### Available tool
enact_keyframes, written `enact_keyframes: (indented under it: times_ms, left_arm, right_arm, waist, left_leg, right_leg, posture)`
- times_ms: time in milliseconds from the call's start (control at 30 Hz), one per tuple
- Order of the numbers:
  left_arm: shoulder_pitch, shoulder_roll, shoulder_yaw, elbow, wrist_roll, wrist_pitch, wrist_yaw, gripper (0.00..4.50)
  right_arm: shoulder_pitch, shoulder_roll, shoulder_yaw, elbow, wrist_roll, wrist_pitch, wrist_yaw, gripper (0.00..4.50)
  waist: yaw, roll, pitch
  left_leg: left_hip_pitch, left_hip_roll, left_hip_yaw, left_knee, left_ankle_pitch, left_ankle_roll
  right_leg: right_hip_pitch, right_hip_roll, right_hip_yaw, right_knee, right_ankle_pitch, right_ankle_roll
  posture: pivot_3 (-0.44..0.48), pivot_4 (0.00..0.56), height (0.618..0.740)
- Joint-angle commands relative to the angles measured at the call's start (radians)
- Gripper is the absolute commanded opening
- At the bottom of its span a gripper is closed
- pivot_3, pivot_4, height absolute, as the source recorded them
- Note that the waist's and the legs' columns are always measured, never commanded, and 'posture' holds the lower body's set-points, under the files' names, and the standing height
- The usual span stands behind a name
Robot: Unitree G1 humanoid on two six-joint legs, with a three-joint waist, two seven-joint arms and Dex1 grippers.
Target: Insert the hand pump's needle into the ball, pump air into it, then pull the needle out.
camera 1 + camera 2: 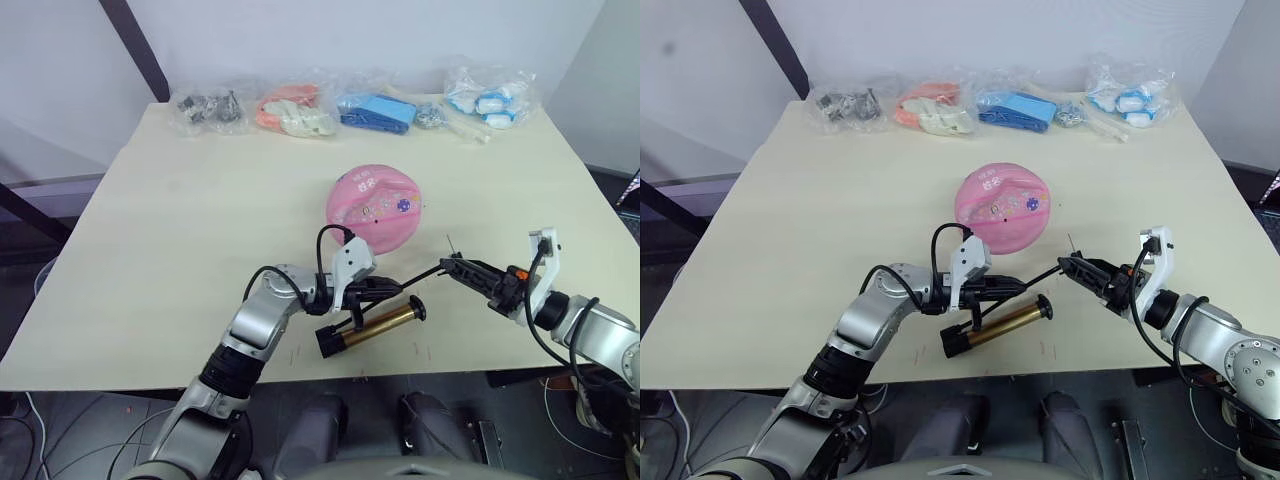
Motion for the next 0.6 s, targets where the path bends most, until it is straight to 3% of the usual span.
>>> enact_keyframes:
  times_ms: [33,600]
  left_arm:
    - [-0.018,-0.001,0.006,-0.011,-0.016,-0.026,0.001,0.15]
    - [-0.021,-0.025,0.042,0.011,-0.066,0.016,0.043,0.15]
  right_arm:
    - [-0.009,0.004,-0.017,-0.018,-0.007,-0.021,0.013,4.5]
    - [0.026,0.133,-0.016,-0.044,-0.112,-0.138,0.009,4.5]
  waist:
    - [-0.001,0.0,0.0]
    - [-0.001,0.0,0.0]
  left_leg:
    - [0.0,0.0,0.0,0.0,0.0,0.0]
    - [0.0,0.0,0.0,0.0,0.0,0.0]
  right_leg:
    - [0.0,0.0,0.0,0.0,0.0,0.0]
    - [0.0,0.0,0.0,0.0,0.0,0.0]
  posture:
    - [0.0,0.15,0.74]
    - [0.0,0.15,0.74]
